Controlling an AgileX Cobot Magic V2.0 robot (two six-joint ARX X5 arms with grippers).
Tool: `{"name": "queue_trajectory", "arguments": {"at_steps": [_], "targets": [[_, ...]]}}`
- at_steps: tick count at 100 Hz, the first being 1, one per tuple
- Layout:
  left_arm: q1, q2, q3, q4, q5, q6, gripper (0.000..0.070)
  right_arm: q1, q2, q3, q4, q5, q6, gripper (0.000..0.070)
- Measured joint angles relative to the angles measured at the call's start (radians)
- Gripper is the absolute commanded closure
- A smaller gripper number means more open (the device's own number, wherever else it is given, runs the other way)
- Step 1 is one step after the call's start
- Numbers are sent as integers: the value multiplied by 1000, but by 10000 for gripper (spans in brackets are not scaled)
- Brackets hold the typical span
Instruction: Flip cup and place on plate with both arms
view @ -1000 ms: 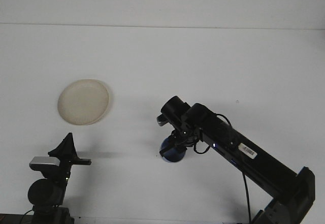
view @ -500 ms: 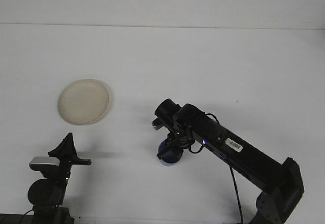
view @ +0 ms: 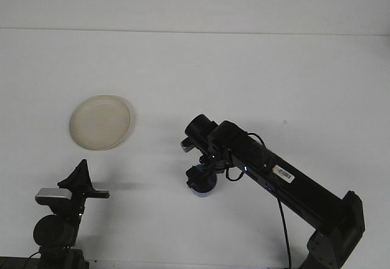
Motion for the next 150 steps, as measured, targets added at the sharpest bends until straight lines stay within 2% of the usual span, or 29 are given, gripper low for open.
{"name": "queue_trajectory", "arguments": {"at_steps": [22,38,75,111,150], "targets": [[0,0,0,0,0,0,687,-9,-4,117,-71,39,-20,173],[0,0,0,0,0,0,687,-56,-62,120,-71,49,-65,173],[0,0,0,0,0,0,687,-355,-346,92,-64,52,-125,173],[0,0,0,0,0,0,687,-654,-694,-131,115,53,-153,173],[0,0,0,0,0,0,687,-669,-1059,-580,428,53,-159,173]]}}
